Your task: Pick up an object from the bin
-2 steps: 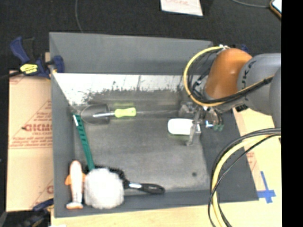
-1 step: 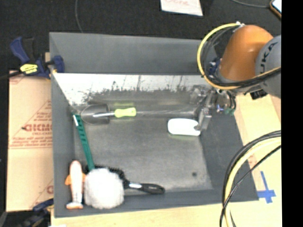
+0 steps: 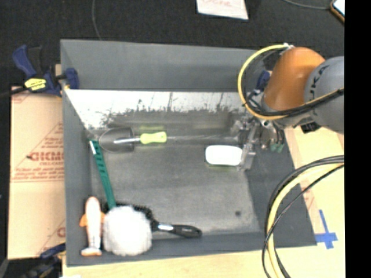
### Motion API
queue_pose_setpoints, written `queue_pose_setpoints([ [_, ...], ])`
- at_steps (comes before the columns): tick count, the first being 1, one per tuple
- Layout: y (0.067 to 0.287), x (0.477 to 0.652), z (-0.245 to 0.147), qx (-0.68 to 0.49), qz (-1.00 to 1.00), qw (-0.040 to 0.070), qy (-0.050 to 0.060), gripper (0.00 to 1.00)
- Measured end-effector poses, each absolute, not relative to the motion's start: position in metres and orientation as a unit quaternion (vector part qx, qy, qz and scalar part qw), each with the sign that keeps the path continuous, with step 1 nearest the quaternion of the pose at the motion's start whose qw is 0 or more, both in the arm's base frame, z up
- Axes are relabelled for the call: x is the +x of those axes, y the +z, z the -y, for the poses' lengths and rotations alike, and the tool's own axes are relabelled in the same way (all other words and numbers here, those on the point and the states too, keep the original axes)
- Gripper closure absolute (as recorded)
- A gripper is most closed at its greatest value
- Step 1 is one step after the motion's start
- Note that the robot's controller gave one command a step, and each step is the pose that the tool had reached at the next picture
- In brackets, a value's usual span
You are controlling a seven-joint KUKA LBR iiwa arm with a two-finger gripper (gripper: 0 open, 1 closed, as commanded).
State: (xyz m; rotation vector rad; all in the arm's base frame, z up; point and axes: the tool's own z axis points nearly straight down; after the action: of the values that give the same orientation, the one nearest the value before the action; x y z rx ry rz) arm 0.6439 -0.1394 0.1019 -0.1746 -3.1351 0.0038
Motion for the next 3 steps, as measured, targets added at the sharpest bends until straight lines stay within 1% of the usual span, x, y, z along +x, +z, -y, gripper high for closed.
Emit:
queue_pose_setpoints([
  [1,0.070,0.628,0.122,-0.181,0.983,-0.012,0.001,0.00],
  [2,0.071,0.646,0.128,-0.078,0.997,-0.003,0.002,1.00],
  [3,0.072,0.646,0.128,-0.077,0.997,-0.003,0.002,1.00],
])
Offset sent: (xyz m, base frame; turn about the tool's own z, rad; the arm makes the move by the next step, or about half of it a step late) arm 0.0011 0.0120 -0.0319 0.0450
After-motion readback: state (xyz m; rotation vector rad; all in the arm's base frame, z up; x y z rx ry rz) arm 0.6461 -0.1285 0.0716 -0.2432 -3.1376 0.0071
